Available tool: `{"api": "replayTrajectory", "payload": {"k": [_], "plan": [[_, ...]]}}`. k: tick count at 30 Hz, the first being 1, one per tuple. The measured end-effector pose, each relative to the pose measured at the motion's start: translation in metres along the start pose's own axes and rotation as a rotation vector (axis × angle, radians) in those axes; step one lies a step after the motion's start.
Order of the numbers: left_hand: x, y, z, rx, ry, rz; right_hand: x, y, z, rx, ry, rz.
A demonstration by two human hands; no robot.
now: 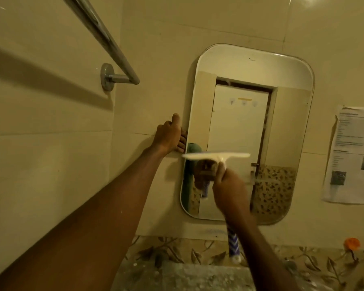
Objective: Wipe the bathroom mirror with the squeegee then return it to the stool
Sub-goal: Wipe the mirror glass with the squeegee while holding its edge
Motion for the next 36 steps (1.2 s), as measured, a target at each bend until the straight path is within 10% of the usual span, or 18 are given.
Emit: {"api": "replayTrajectory", "payload": {"k": [36], "plan": [[-0.027, -0.031, 0.031, 0.344, -0.289, -0.415, 0.109, 0.029, 0.033, 0.091, -0.088, -0.011]]}}
Point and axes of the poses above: each hand's wrist, its own z-axis away from the middle knuckle, its own y-axis out of the back of the hand, x = y × z, the point moved 3 cm from there along -z, towards the middle knuckle, and after that the axes turned 4 degrees about -z, right-handed, at the moved point
